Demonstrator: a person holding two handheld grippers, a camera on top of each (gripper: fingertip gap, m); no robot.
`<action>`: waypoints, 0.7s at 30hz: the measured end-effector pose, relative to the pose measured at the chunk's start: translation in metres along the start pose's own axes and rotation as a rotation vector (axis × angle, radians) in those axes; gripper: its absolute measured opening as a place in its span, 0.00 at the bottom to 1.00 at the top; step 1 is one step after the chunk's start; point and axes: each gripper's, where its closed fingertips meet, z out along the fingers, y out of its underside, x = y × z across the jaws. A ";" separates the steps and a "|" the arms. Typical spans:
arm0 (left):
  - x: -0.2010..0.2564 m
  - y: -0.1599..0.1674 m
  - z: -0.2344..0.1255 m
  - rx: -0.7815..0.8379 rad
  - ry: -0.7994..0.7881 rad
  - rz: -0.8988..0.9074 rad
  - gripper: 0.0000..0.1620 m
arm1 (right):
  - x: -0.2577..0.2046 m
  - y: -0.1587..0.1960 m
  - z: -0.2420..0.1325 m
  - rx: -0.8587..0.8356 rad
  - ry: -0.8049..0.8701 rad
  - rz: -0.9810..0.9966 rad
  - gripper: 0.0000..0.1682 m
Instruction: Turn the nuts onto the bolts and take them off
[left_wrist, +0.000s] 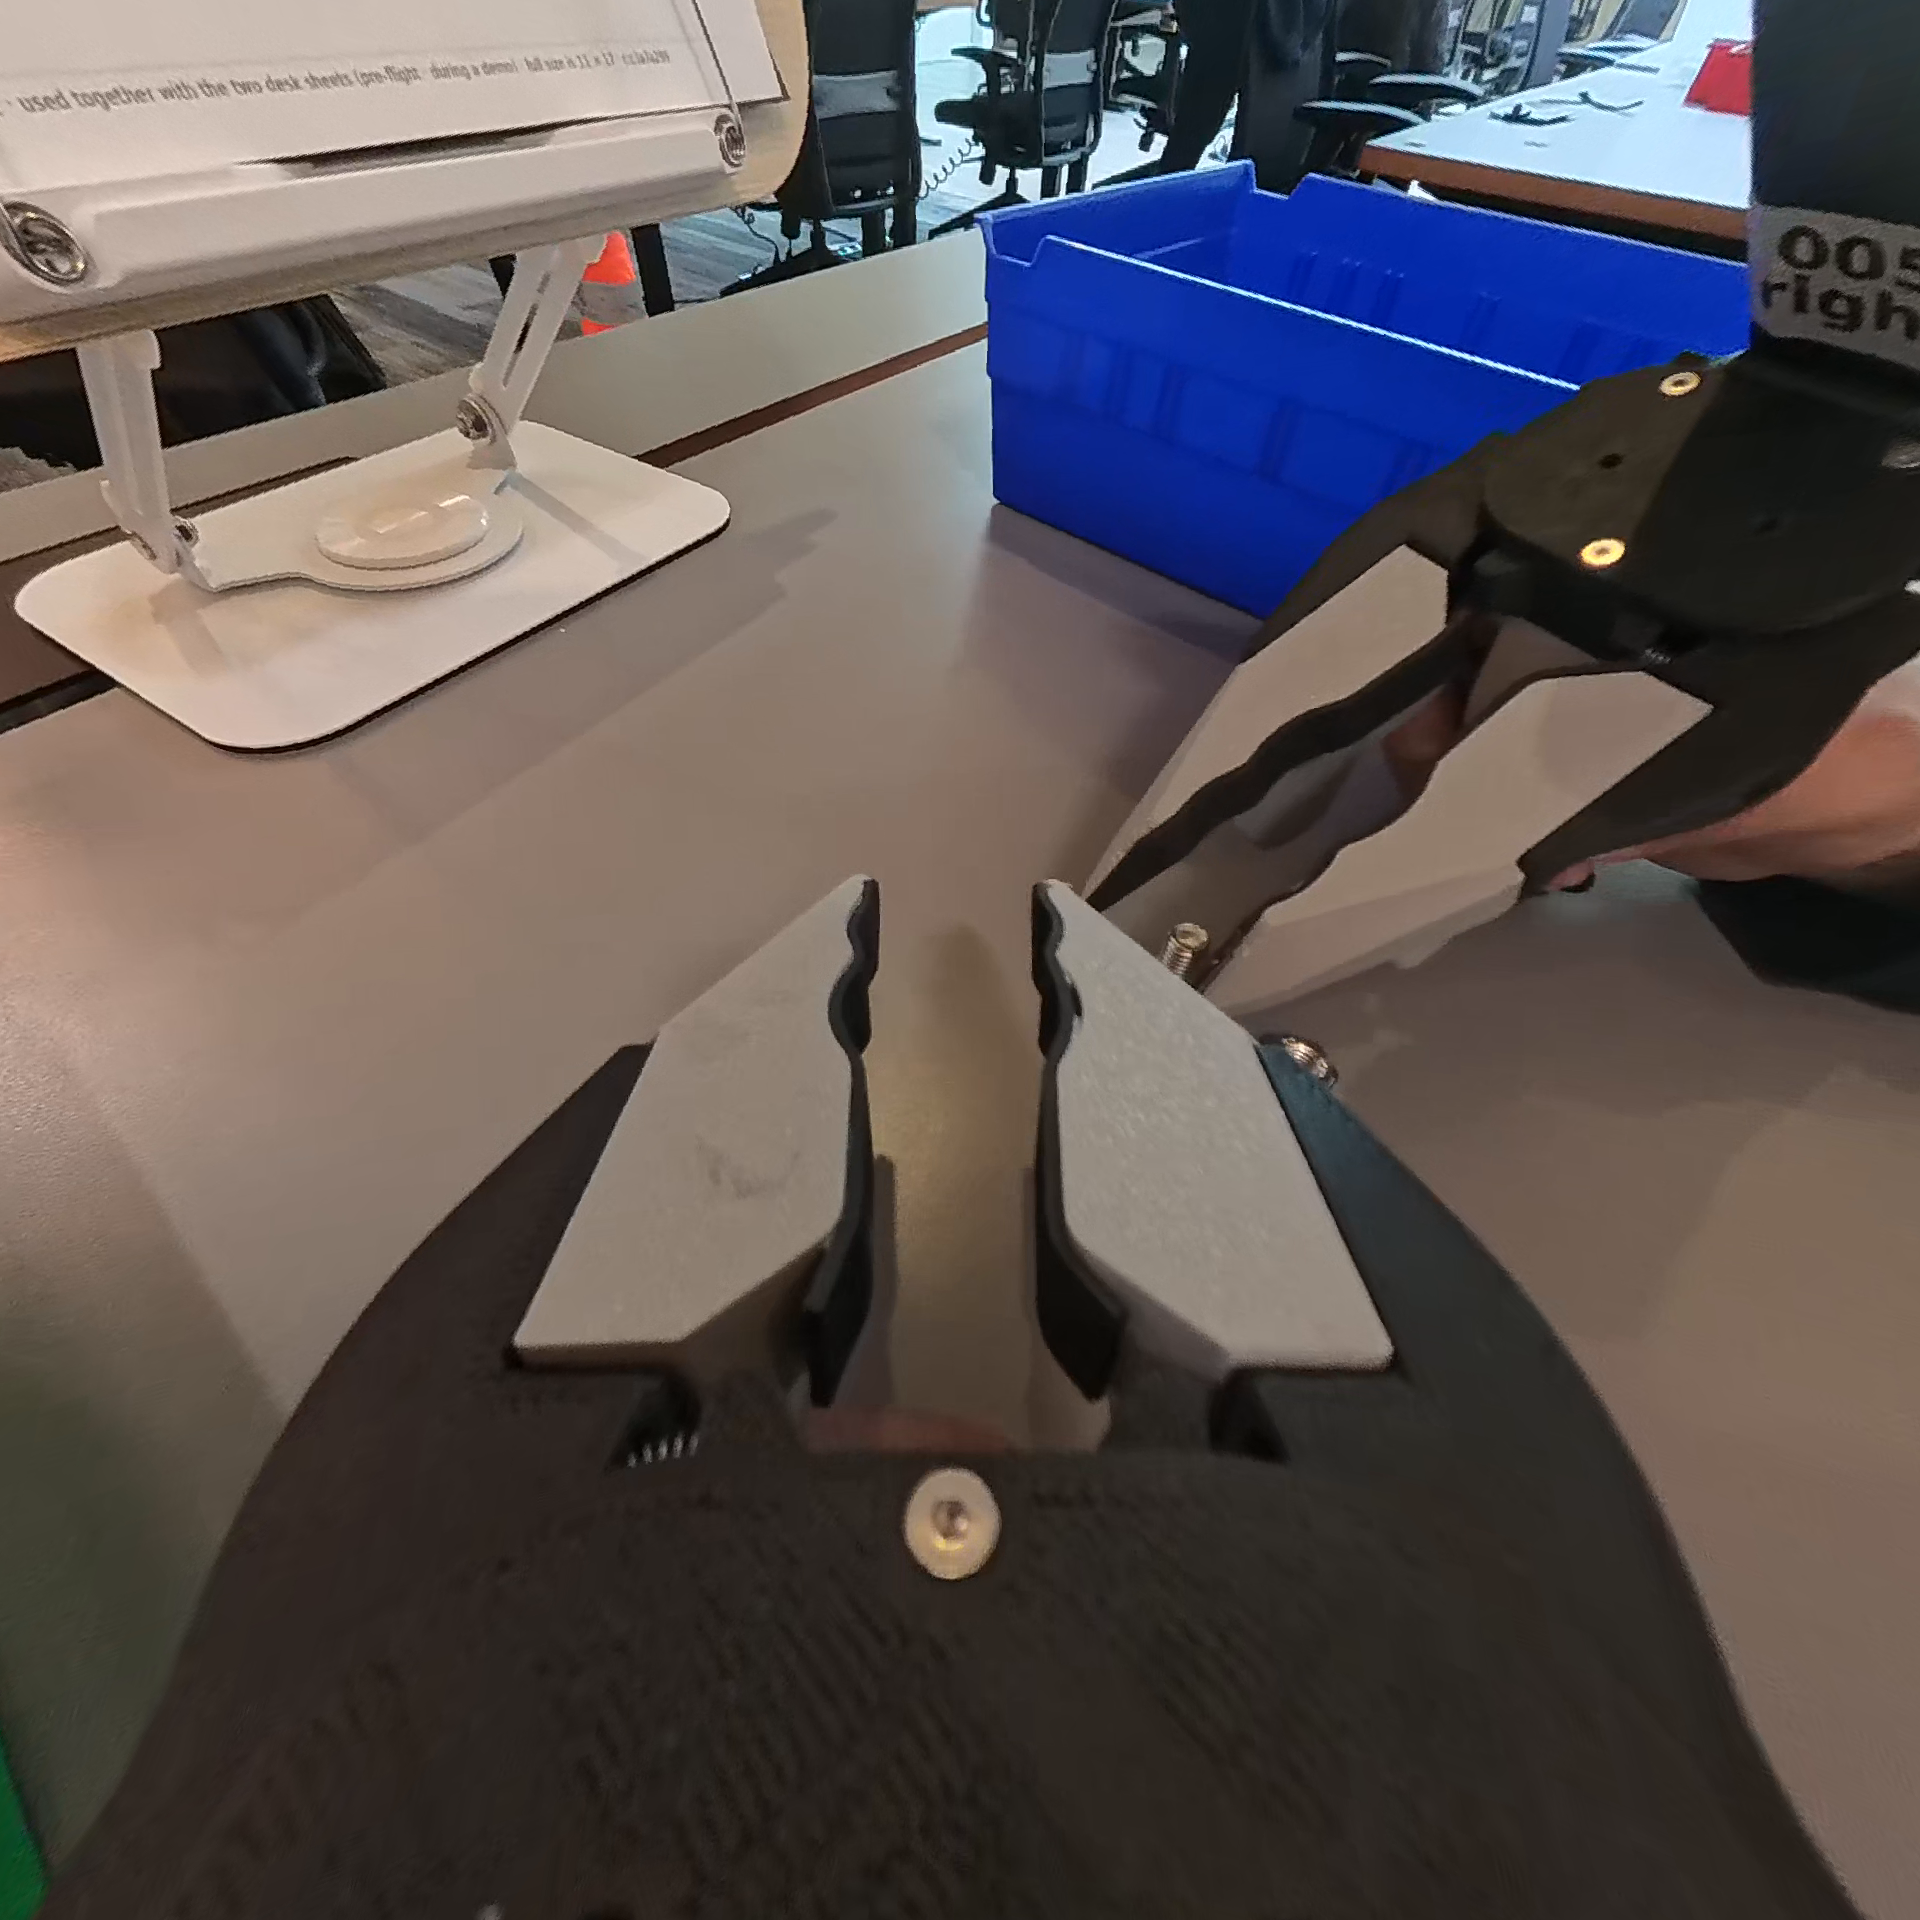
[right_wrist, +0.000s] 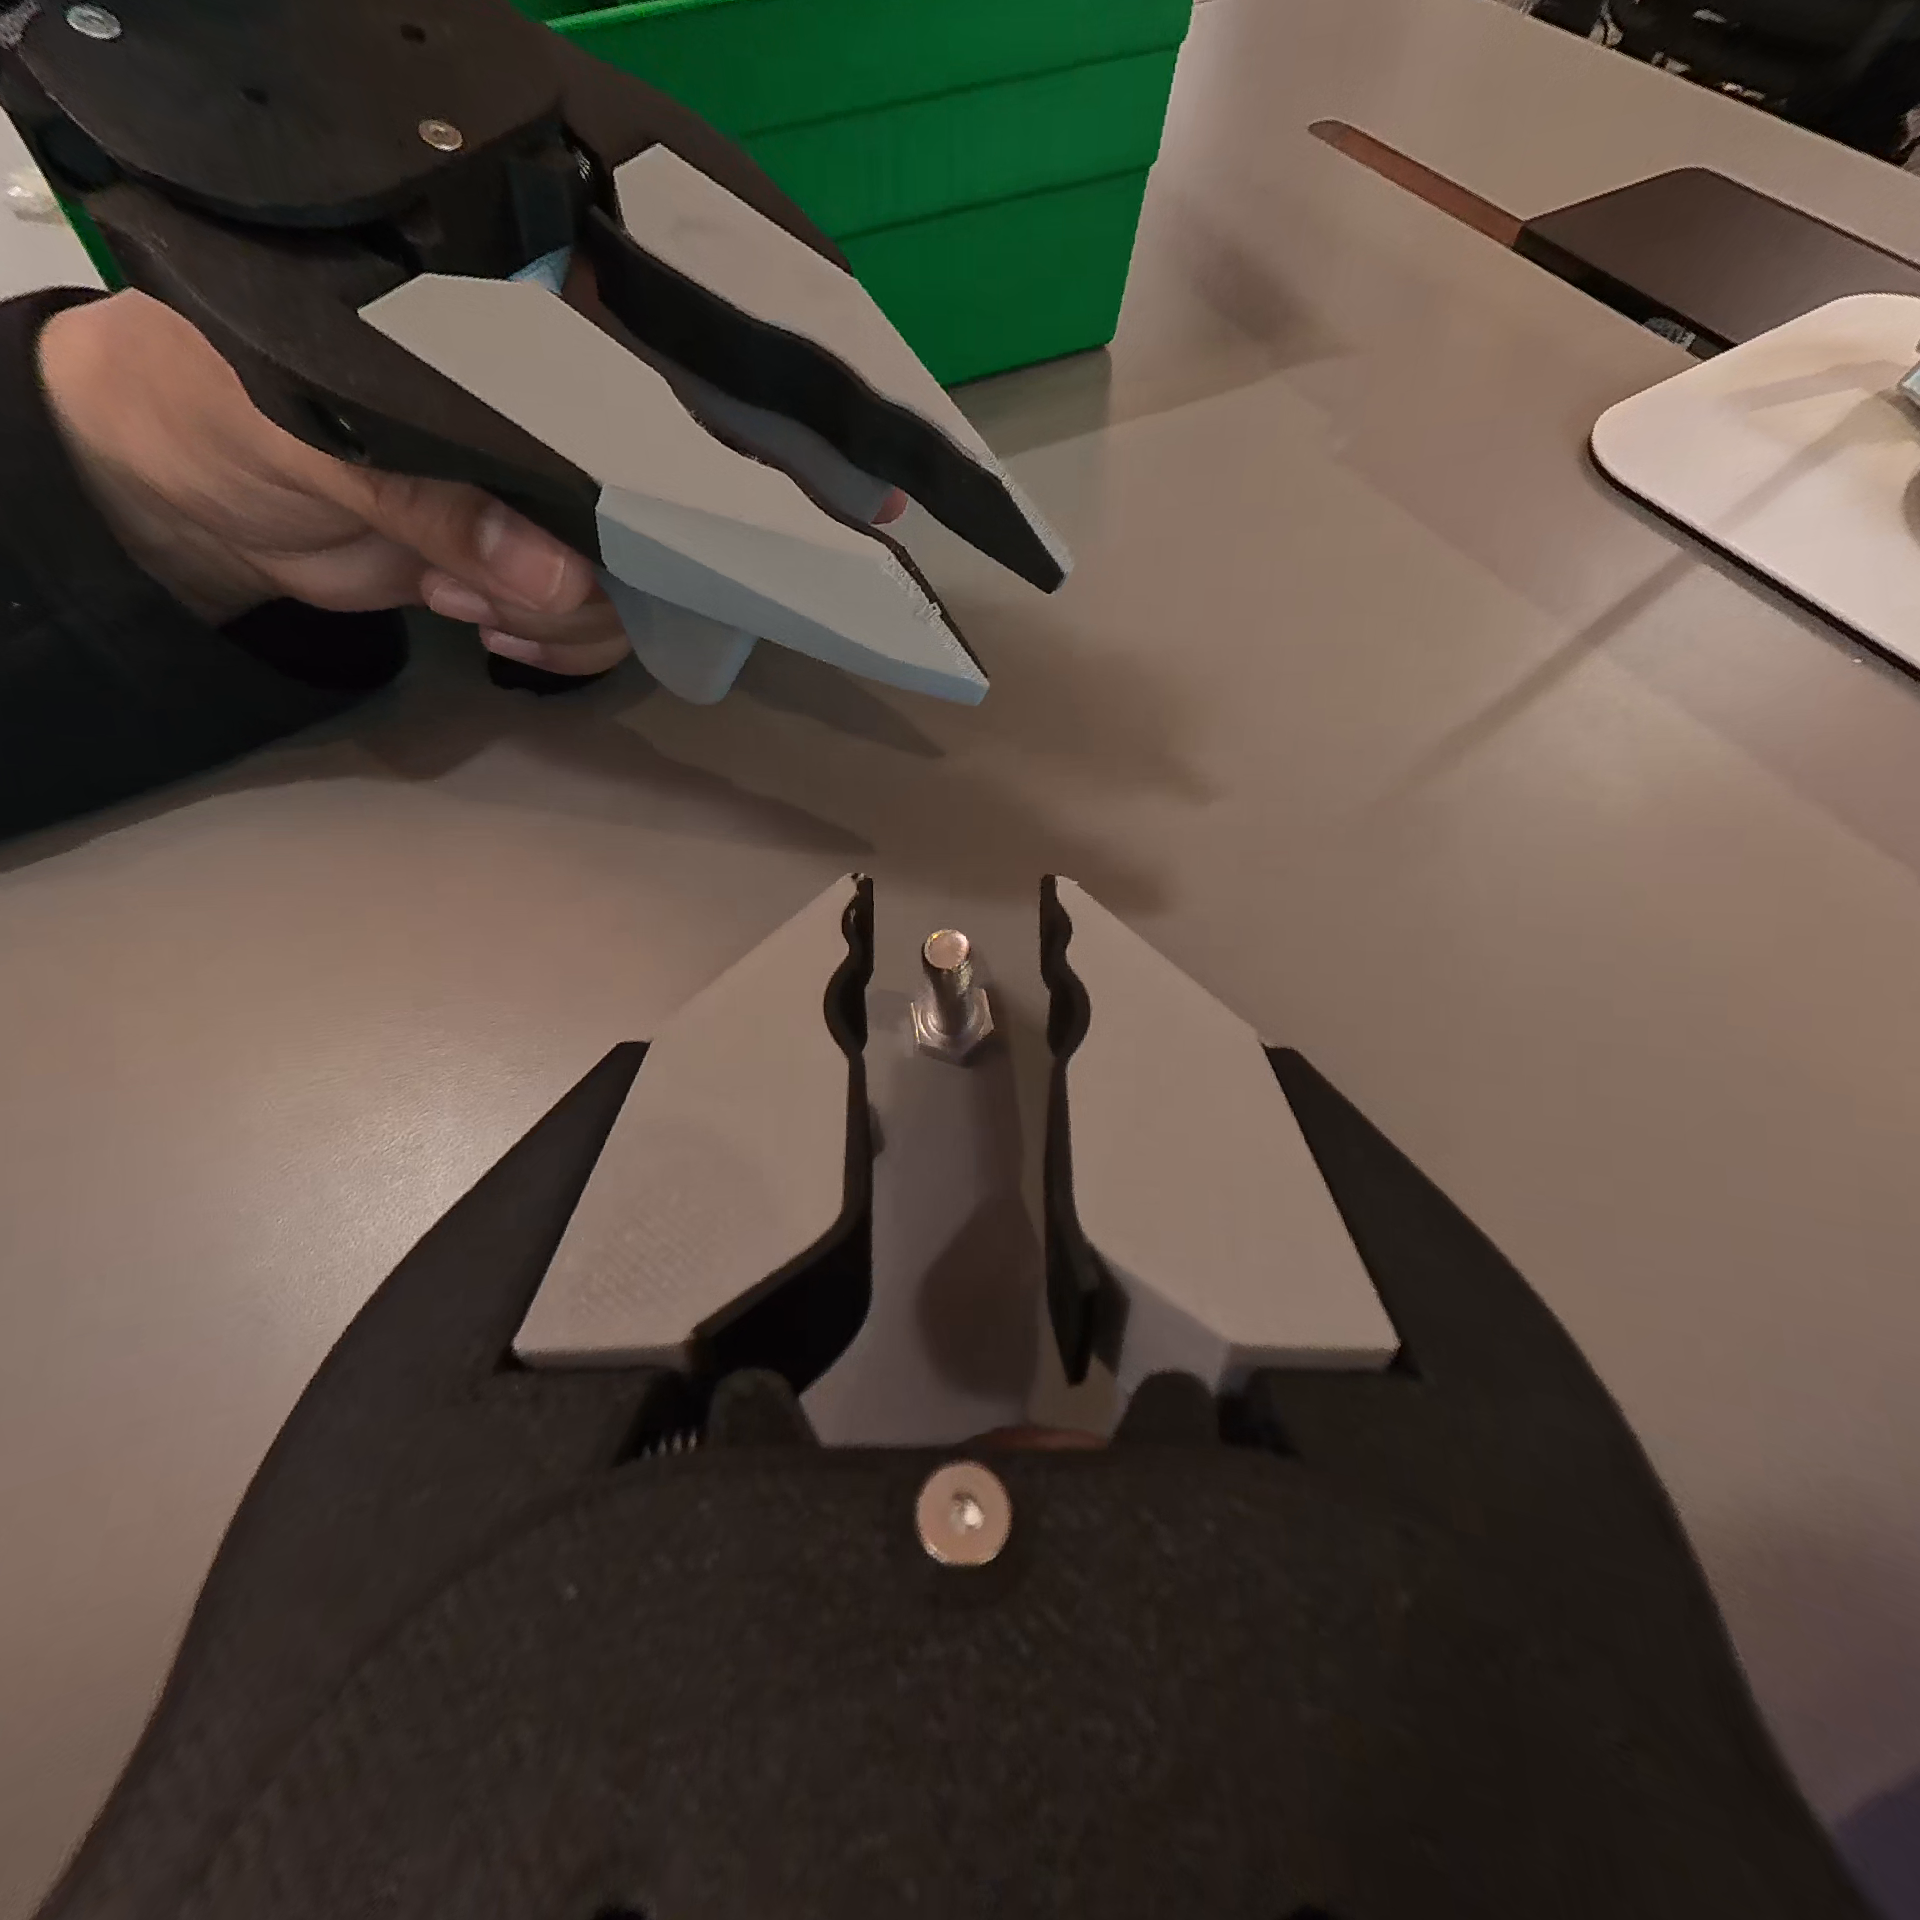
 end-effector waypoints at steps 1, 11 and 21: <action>0.000 0.000 0.000 0.001 0.000 -0.001 0.16 | 0.000 0.000 0.000 -0.003 -0.003 0.000 0.18; 0.013 0.006 0.001 -0.037 0.070 0.003 0.17 | 0.001 0.013 0.003 -0.078 0.017 -0.017 0.04; 0.035 0.009 0.002 -0.052 0.163 0.082 0.18 | 0.003 -0.011 -0.011 0.048 0.013 0.029 0.04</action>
